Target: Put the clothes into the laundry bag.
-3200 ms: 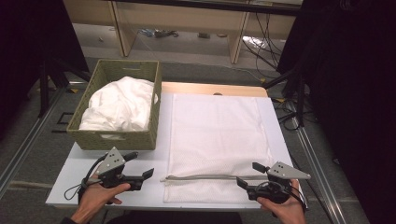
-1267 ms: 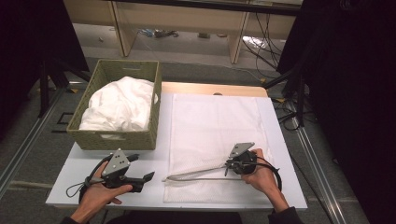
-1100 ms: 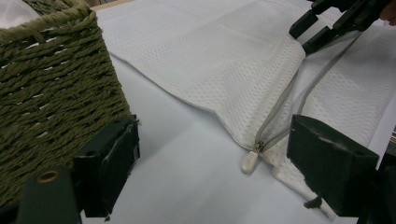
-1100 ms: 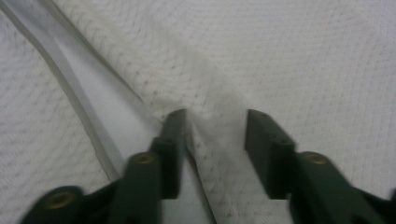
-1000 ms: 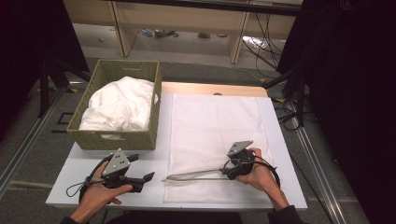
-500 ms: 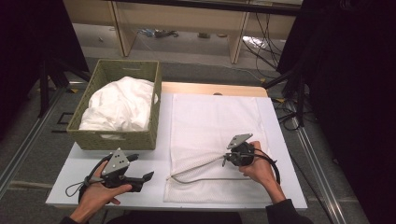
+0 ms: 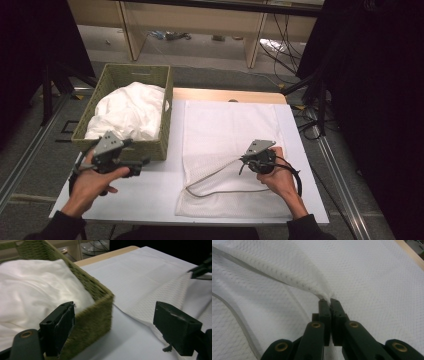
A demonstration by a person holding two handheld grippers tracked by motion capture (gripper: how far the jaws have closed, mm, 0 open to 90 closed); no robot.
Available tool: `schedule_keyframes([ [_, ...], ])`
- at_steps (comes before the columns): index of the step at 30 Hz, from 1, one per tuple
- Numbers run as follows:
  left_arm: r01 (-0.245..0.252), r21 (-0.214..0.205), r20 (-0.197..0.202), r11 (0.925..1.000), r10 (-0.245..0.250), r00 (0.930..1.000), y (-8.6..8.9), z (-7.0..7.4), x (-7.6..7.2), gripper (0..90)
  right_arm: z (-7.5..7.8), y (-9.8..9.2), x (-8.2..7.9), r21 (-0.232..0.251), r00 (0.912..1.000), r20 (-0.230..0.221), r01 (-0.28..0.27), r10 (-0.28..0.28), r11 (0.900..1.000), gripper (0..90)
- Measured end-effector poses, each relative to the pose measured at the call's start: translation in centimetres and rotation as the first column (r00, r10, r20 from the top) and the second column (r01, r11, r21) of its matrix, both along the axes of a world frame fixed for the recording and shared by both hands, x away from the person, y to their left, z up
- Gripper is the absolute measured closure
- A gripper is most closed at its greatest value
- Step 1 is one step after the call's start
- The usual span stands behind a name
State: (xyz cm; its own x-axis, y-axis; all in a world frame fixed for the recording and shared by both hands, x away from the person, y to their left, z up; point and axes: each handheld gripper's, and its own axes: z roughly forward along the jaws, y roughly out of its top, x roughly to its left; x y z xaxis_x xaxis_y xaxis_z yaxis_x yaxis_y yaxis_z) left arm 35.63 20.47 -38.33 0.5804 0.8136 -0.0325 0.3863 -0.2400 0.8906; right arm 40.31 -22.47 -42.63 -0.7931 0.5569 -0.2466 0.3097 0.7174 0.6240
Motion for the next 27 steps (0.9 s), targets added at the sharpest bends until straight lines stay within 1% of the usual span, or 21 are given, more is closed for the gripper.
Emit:
schedule_keyframes([
  [1, -0.008, 0.013, -0.001, 0.9999, 0.008, 1.0000, 0.4, 0.6, 0.8, 16.9, 0.2, 0.0, 0.0, -0.010, 0.9999, 0.003, -0.010, 0.010, 0.9999, 89.7],
  [2, -0.008, 0.013, -0.001, 0.9999, 0.008, 1.0000, 0.4, 0.6, 0.8, 16.9, 0.3, 0.1, -0.1, -0.001, 0.9999, 0.009, -0.006, 0.006, 1.0000, 89.7],
  [5, -0.064, 0.067, -0.013, 0.9957, 0.065, 0.9978, 1.9, 2.2, 3.8, 16.9, 0.8, 0.1, -0.2, 0.000, 0.9999, 0.004, -0.013, 0.013, 0.9999, 89.7],
  [6, -0.108, 0.139, -0.064, 0.9844, 0.118, 0.9909, 3.2, 3.0, 6.2, 17.0, 0.8, 0.1, -0.3, 0.012, 1.0000, 0.008, -0.001, 0.001, 0.9999, 89.7],
  [7, -0.108, 0.139, -0.064, 0.9844, 0.118, 0.9909, 3.2, 3.0, 6.2, 16.9, 0.8, 0.1, -0.3, 0.012, 1.0000, 0.008, -0.001, 0.001, 0.9999, 89.7],
  [8, -0.148, 0.186, -0.082, 0.9714, 0.165, 0.9828, 4.2, 3.5, 8.6, 16.8, 1.0, 0.2, -0.4, 0.009, 1.0000, 0.008, -0.005, 0.005, 0.9999, 89.7],
  [9, -0.148, 0.186, -0.082, 0.9714, 0.165, 0.9828, 4.2, 3.5, 8.6, 16.8, 1.0, 0.2, -0.4, 0.009, 1.0000, 0.008, -0.005, 0.005, 0.9999, 89.7],
  [10, -0.170, 0.193, -0.102, 0.9665, 0.191, 0.9762, 4.6, 3.6, 10.0, 16.7, 1.0, 0.2, -0.3, 0.015, 0.9997, 0.023, -0.010, 0.010, 0.9998, 89.7],
  [11, -0.202, 0.189, -0.129, 0.9610, 0.228, 0.9650, 4.9, 3.5, 11.8, 16.6, 0.9, 0.2, -0.3, 0.014, 0.9997, 0.025, -0.010, 0.010, 0.9998, 89.7],
  [12, -0.202, 0.189, -0.129, 0.9610, 0.228, 0.9650, 4.9, 3.5, 11.8, 16.4, 0.9, 0.2, -0.3, 0.013, 0.9996, 0.025, -0.010, 0.010, 0.9999, 89.7],
  [13, -0.202, 0.196, -0.155, 0.9596, 0.234, 0.9599, 5.1, 3.4, 12.7, 16.4, 0.9, 0.2, -0.3, 0.013, 0.9996, 0.025, -0.010, 0.010, 0.9999, 89.7],
  [14, -0.207, 0.190, -0.180, 0.9596, 0.242, 0.9534, 5.2, 3.1, 14.3, 16.4, 0.9, 0.1, -0.1, -0.003, 0.9982, 0.039, -0.046, 0.047, 0.9989, 89.7],
  [15, -0.207, 0.190, -0.180, 0.9596, 0.242, 0.9534, 5.2, 3.1, 14.3, 16.3, 0.9, 0.1, -0.1, -0.003, 0.9982, 0.039, -0.046, 0.047, 0.9989, 89.7],
  [17, -0.217, 0.199, -0.192, 0.9557, 0.255, 0.9476, 5.2, 2.6, 15.8, 16.1, 0.9, 0.2, -0.3, 0.005, 0.9995, 0.023, -0.022, 0.022, 0.9998, 89.6],
  [18, -0.224, 0.161, -0.217, 0.9612, 0.256, 0.9420, 5.1, 1.9, 16.7, 16.2, 0.8, 0.2, -0.3, 0.012, 0.9998, 0.010, -0.017, 0.017, 0.9998, 89.6],
  [19, -0.224, 0.161, -0.217, 0.9612, 0.256, 0.9420, 5.1, 1.9, 16.7, 16.1, 0.8, 0.2, -0.3, 0.012, 0.9998, 0.010, -0.017, 0.017, 0.9998, 89.6],
  [20, -0.224, 0.171, -0.242, 0.9595, 0.261, 0.9346, 4.8, 0.8, 17.4, 15.9, 0.8, 0.1, -0.3, 0.006, 0.9997, 0.007, -0.022, 0.022, 0.9997, 89.6],
  [21, -0.224, 0.171, -0.242, 0.9595, 0.261, 0.9346, 4.8, 0.8, 17.4, 15.9, 0.9, 0.0, -0.2, -0.005, 0.9995, -0.001, -0.032, 0.032, 0.9995, 89.6],
  [22, -0.186, 0.246, -0.260, 0.9514, 0.249, 0.9328, 4.3, 0.1, 17.9, 15.8, 0.8, 0.1, -0.2, 0.000, 0.9996, 0.014, -0.026, 0.026, 0.9997, 89.6],
  [25, -0.169, 0.247, -0.269, 0.9542, 0.235, 0.9340, 3.8, -0.4, 18.3, 16.0, 0.8, 0.1, -0.3, 0.004, 0.9996, 0.011, -0.027, 0.027, 0.9996, 89.6],
  [27, -0.158, 0.237, -0.266, 0.9587, 0.220, 0.9385, 3.1, -0.9, 18.8, 15.8, 0.9, 0.1, -0.4, 0.011, 0.9997, 0.009, -0.024, 0.024, 0.9996, 89.6],
])
